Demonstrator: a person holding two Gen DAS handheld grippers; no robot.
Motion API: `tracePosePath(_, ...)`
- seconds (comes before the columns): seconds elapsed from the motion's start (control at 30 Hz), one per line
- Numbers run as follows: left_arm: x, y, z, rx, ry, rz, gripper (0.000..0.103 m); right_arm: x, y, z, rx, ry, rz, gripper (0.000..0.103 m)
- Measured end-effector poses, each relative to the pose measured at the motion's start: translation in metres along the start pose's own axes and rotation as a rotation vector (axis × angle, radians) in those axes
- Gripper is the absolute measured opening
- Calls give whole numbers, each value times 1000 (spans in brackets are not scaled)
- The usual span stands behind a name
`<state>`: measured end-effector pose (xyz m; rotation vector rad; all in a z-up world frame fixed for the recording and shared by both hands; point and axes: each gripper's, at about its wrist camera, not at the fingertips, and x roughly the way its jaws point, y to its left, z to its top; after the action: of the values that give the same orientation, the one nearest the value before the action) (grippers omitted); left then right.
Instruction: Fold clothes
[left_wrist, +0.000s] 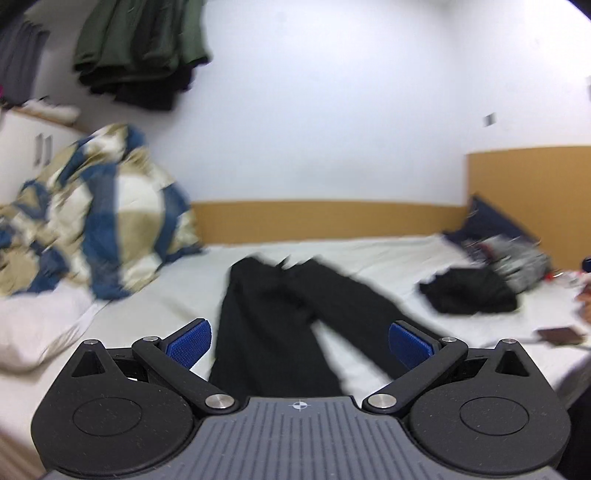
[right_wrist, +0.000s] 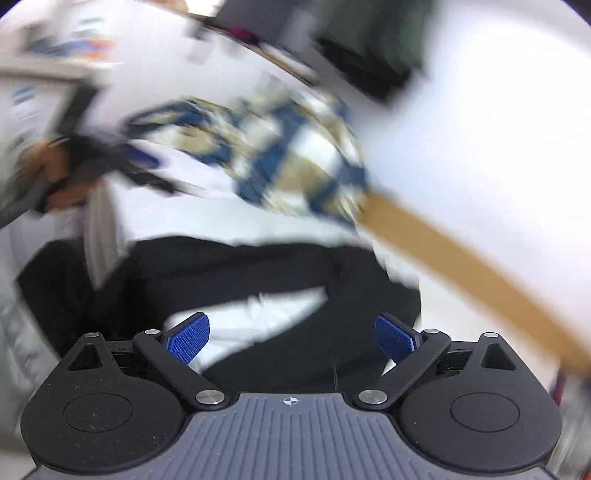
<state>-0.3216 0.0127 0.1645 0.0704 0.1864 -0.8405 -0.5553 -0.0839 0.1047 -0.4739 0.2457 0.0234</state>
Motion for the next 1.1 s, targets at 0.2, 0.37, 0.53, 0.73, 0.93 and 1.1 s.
tracePosePath(0.2,52,-73,31,-42,-12,-191,103,-37,-5,68,120,-264,96,99)
tracePosePath(0.37,95,-77,15,-69,113,99,102,18,-58,97,367,-253,-283,103)
tracePosePath(0.53,98,-39,2,-126,80,240,102,122,-108,64,432,-11,-451,103)
tracePosePath(0.73,147,-2,-23,-178,203,328,102,213,-134,-10,746,74,-419,103)
tracePosePath(0.93,217,17,-52,-163,314,373,102,326,-97,-41,635,308,-369,103)
tracePosePath(1.1,253,29,-76,-129,395,400,102,361,-85,-80,680,483,-295,103)
